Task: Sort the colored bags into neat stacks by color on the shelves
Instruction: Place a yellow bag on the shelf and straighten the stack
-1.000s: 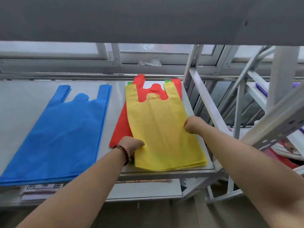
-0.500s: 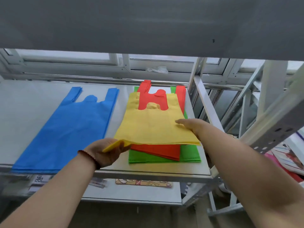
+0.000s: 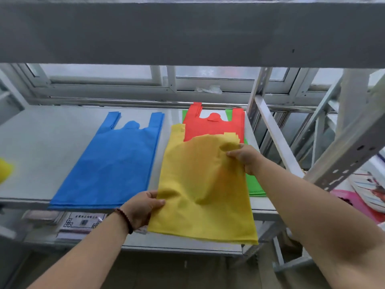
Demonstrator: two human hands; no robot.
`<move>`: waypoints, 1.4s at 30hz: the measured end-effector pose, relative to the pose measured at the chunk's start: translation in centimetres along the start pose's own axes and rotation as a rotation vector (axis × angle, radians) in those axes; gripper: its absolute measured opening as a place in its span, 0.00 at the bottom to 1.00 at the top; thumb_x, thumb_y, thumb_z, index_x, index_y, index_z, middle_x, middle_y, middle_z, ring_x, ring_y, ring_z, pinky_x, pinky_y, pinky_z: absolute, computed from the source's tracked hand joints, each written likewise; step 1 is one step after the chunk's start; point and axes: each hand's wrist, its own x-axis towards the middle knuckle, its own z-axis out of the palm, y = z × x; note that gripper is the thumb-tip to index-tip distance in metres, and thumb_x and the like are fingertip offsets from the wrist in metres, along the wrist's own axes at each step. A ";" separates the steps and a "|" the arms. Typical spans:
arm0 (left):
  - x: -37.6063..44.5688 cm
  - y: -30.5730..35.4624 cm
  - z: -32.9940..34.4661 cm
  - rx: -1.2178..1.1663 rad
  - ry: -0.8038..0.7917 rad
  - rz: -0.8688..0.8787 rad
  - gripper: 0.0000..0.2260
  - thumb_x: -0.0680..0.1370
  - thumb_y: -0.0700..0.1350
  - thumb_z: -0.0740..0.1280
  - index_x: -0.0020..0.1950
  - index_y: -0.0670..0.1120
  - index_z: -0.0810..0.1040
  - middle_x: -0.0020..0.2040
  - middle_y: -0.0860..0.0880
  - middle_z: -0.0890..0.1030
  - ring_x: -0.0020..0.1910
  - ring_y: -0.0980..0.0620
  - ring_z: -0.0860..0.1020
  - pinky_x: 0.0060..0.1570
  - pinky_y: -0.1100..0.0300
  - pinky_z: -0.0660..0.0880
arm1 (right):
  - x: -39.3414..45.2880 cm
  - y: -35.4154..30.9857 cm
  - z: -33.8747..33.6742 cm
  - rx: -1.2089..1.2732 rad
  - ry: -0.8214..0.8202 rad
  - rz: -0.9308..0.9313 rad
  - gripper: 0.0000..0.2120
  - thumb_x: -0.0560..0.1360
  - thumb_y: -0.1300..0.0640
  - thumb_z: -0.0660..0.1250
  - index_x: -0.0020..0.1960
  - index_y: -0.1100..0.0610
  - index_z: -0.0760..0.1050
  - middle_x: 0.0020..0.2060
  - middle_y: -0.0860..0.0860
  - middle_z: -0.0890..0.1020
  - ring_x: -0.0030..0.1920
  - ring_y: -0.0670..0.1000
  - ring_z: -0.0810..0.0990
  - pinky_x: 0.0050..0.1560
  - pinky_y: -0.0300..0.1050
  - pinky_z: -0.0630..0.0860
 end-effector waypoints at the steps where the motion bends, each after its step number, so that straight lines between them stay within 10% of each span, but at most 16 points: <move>1: -0.2 0.1 -0.2 0.020 -0.002 0.031 0.13 0.79 0.35 0.60 0.63 0.40 0.74 0.51 0.42 0.81 0.47 0.44 0.80 0.51 0.47 0.78 | -1.2 -0.6 -0.3 0.031 0.027 -0.043 0.16 0.75 0.67 0.63 0.63 0.62 0.72 0.52 0.59 0.79 0.50 0.60 0.79 0.58 0.59 0.76; 6: -2.7 -0.4 -0.9 0.030 -0.101 0.182 0.08 0.77 0.36 0.64 0.53 0.43 0.78 0.38 0.48 0.86 0.34 0.50 0.84 0.36 0.54 0.83 | -9.0 -1.8 -2.2 0.171 0.035 -0.274 0.16 0.76 0.65 0.64 0.60 0.53 0.67 0.46 0.49 0.77 0.43 0.49 0.78 0.37 0.43 0.78; 14: -5.0 -2.0 0.8 0.191 -0.495 0.207 0.41 0.42 0.55 0.83 0.53 0.47 0.80 0.49 0.43 0.85 0.43 0.46 0.85 0.41 0.50 0.82 | -23.6 2.4 -4.9 0.119 0.306 -0.447 0.17 0.76 0.57 0.65 0.64 0.49 0.68 0.56 0.50 0.78 0.54 0.53 0.79 0.53 0.53 0.78; 19: -6.3 -2.2 7.6 0.312 -0.692 0.207 0.40 0.46 0.54 0.83 0.55 0.42 0.79 0.51 0.42 0.84 0.47 0.44 0.84 0.44 0.48 0.82 | -33.4 5.6 -8.4 0.244 0.546 -0.495 0.19 0.61 0.53 0.73 0.51 0.48 0.75 0.41 0.44 0.86 0.40 0.45 0.85 0.37 0.41 0.82; 24: -8.1 -3.1 16.5 0.387 -0.841 0.203 0.37 0.50 0.52 0.83 0.55 0.42 0.79 0.49 0.42 0.85 0.44 0.44 0.85 0.40 0.49 0.82 | -40.4 9.7 -14.1 0.265 0.765 -0.422 0.15 0.75 0.64 0.65 0.59 0.52 0.72 0.52 0.52 0.81 0.50 0.54 0.81 0.52 0.53 0.80; 28: -9.4 -4.1 24.2 0.483 -0.876 0.229 0.09 0.75 0.37 0.67 0.54 0.42 0.79 0.43 0.46 0.86 0.40 0.48 0.85 0.42 0.51 0.82 | -43.5 14.3 -19.9 0.432 0.880 -0.284 0.24 0.74 0.64 0.66 0.69 0.58 0.67 0.61 0.58 0.77 0.57 0.60 0.78 0.58 0.58 0.76; 33: -9.0 -4.1 35.0 0.593 -0.883 0.270 0.11 0.76 0.37 0.66 0.58 0.41 0.79 0.53 0.39 0.83 0.53 0.38 0.80 0.59 0.38 0.74 | -45.6 19.0 -28.6 0.526 0.976 -0.201 0.24 0.74 0.68 0.65 0.69 0.60 0.67 0.60 0.61 0.76 0.52 0.60 0.78 0.57 0.60 0.74; 42: -8.4 -4.4 53.3 0.577 -0.852 0.328 0.12 0.76 0.39 0.67 0.58 0.50 0.79 0.57 0.42 0.81 0.55 0.39 0.80 0.58 0.38 0.75 | -46.2 22.8 -47.5 0.437 0.973 -0.166 0.24 0.74 0.66 0.67 0.68 0.59 0.68 0.63 0.61 0.75 0.63 0.62 0.75 0.66 0.62 0.69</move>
